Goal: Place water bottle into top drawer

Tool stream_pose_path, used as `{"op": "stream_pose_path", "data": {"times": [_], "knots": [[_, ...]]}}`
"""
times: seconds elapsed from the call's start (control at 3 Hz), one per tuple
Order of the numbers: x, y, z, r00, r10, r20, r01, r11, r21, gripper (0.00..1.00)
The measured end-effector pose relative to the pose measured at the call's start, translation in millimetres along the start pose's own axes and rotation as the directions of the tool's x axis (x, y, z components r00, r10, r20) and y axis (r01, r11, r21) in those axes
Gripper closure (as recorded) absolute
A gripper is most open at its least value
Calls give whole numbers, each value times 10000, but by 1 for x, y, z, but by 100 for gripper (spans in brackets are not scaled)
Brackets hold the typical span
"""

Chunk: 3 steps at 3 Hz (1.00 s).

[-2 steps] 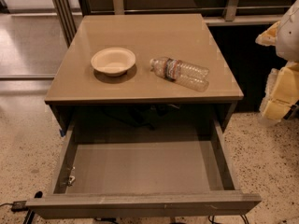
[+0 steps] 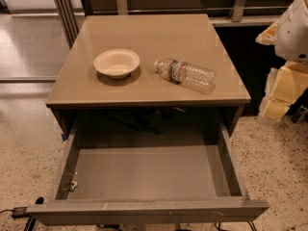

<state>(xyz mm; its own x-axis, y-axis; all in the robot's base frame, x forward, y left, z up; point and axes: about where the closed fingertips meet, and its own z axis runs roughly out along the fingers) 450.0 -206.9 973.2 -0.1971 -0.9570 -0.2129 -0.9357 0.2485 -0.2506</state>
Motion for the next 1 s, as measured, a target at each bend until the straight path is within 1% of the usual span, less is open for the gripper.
{"op": "stream_pose_path", "data": {"times": [0.33,0.67,1.0], "knots": [[-17,-17,17,9979,110,636,-109,9999,-17,0],[-28,-49,49,9769,1001,1889,-1004,9949,-83,0],[-33,-75,76,9369,1932,2914,-2010,9796,-34,0]]}}
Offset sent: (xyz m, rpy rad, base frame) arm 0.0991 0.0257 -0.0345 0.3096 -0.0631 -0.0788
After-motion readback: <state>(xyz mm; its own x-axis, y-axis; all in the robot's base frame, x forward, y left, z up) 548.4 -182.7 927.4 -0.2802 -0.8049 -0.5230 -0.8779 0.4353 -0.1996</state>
